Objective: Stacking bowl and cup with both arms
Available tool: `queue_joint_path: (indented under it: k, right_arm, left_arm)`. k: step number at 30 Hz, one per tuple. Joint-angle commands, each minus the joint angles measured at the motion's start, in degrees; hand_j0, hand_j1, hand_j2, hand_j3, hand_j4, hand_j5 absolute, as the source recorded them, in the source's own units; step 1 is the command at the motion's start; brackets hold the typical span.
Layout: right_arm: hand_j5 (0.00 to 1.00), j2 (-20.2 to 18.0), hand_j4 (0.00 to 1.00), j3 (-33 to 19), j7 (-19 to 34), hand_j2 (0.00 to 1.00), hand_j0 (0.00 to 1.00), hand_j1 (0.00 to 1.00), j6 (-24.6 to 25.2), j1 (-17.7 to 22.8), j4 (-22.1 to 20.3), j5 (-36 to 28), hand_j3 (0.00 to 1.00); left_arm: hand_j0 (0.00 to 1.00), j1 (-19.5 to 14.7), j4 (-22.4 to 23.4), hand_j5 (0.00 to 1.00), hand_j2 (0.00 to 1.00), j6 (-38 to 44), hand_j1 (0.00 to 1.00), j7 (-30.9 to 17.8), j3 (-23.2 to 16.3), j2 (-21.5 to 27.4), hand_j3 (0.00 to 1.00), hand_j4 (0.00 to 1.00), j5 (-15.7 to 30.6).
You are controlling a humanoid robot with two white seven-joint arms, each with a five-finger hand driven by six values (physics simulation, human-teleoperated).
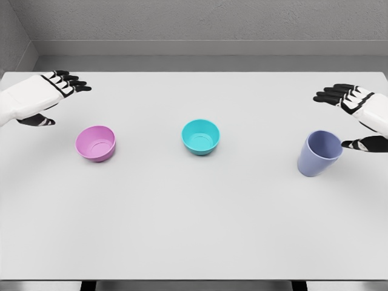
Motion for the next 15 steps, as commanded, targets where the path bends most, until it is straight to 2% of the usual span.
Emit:
queue_joint_path:
  k: [1,5,7,10,15]
  right_arm:
    - [1.00,0.0,1.00,0.0,0.0,1.00,1.00,1.00,0.0,0.0,-0.2,-0.3,1.00]
    - [1.00,-0.1,1.00,-0.4,0.1,1.00,1.00,1.00,0.0,-0.4,0.1,-0.4,1.00]
    - [1.00,0.0,1.00,-0.5,1.6,1.00,1.00,1.00,0.0,-1.4,0.3,-0.4,1.00]
    - [1.00,-0.1,1.00,-0.6,1.7,1.00,1.00,1.00,0.0,-1.7,0.2,-0.5,1.00]
    - [1.00,-0.1,1.00,-0.9,1.7,1.00,1.00,1.00,0.0,-1.8,0.2,-0.7,1.00]
  left_arm:
    - [1.00,0.0,-0.1,1.00,1.00,0.0,1.00,0.0,0.0,0.1,1.00,1.00,0.4]
    - [1.00,0.0,0.1,1.00,1.00,0.0,1.00,-2.6,-0.1,0.1,1.00,1.00,0.3]
    - [1.00,-0.2,0.3,1.00,1.00,0.0,1.00,-7.9,-0.4,0.0,1.00,1.00,0.5]
    - [1.00,-0.2,0.3,1.00,1.00,0.0,1.00,-12.6,-0.8,-1.4,1.00,1.00,0.7]
    - [1.00,-0.4,0.4,1.00,1.00,0.0,1.00,-13.9,-2.2,-3.1,1.00,1.00,0.8]
